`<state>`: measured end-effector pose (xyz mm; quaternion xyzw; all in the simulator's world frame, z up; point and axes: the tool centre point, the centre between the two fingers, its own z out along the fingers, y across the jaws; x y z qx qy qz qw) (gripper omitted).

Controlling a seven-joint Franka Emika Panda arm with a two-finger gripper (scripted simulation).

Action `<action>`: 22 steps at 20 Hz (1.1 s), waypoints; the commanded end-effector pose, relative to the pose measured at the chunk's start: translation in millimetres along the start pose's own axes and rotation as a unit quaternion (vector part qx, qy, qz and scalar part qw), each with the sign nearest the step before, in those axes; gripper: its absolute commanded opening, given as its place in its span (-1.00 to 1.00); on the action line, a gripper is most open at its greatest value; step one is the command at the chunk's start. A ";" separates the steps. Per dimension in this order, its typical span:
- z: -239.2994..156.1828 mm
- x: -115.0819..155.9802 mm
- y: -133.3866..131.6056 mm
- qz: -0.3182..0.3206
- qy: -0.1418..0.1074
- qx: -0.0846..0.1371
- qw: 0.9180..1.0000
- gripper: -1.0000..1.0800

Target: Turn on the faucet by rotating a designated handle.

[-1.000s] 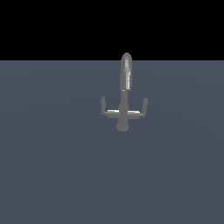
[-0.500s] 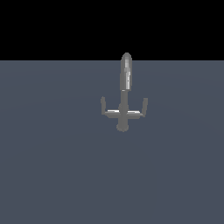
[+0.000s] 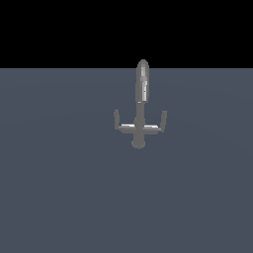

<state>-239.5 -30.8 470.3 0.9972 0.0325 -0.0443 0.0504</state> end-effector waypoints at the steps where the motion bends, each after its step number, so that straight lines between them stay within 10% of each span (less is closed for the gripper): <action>1: 1.6 5.1 2.0 -0.027 -0.011 -0.012 0.999 -1.00; 11: 10.3 32.9 11.0 -0.170 -0.071 -0.065 0.981 -1.00; 22: 21.9 67.5 18.0 -0.327 -0.150 -0.105 0.927 -1.00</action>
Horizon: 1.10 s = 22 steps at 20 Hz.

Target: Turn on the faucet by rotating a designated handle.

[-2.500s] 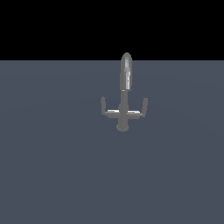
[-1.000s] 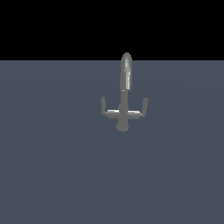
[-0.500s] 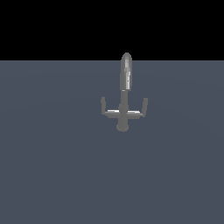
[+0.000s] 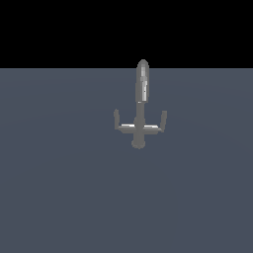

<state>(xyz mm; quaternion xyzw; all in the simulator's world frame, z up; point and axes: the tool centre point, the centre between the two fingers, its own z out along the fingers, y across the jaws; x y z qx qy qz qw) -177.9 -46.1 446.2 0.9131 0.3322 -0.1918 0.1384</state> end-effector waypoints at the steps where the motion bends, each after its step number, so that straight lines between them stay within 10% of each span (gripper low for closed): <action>1: 1.4 6.7 5.7 -0.039 -0.019 -0.007 0.999 -1.00; 11: 8.1 35.9 26.8 -0.191 -0.092 -0.025 0.977 -1.00; 22: 17.8 72.9 47.4 -0.350 -0.171 -0.025 0.921 -1.00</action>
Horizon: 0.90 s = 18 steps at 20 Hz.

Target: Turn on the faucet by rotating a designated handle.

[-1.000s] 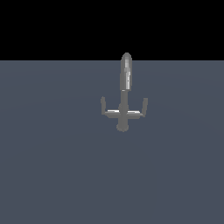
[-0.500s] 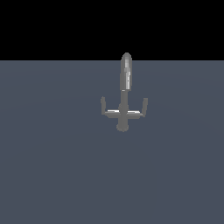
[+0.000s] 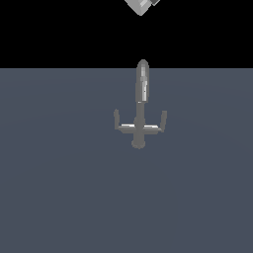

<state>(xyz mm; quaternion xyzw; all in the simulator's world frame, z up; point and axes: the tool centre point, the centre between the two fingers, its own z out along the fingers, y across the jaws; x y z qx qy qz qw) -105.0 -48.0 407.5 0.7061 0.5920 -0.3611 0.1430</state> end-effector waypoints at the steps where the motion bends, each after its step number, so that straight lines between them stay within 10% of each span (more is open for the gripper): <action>1: 0.5 4.7 9.2 -0.040 -0.018 0.001 0.999 -1.00; 9: 2.8 22.1 38.0 -0.162 -0.070 0.012 0.984 -1.00; 18: 6.8 45.8 69.8 -0.296 -0.124 0.033 0.947 -1.00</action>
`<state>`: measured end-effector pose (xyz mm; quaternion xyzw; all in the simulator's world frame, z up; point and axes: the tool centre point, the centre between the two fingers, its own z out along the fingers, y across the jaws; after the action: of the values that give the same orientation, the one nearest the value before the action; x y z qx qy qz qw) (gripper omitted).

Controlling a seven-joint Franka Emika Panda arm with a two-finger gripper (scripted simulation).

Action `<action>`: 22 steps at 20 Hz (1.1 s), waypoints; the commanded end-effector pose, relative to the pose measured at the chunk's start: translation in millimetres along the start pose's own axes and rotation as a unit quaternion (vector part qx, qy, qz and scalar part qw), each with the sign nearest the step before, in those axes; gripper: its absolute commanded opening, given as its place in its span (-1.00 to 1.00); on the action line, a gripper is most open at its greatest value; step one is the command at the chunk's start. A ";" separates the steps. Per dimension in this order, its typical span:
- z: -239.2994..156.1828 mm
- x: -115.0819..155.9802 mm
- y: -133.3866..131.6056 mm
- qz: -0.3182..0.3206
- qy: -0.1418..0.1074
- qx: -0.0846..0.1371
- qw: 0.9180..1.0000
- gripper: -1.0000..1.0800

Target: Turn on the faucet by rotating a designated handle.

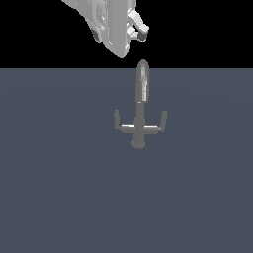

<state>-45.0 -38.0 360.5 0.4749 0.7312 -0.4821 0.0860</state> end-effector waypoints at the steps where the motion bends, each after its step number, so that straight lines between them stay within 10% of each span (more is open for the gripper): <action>1: -0.4 1.5 11.3 -0.039 -0.014 0.007 0.999 -1.00; 11: -0.7 11.5 56.8 -0.190 -0.065 0.039 0.979 -1.00; 22: 1.3 29.4 107.1 -0.348 -0.108 0.083 0.928 -1.00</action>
<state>18.3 -14.1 282.1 0.1632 0.7939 -0.5844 -0.0383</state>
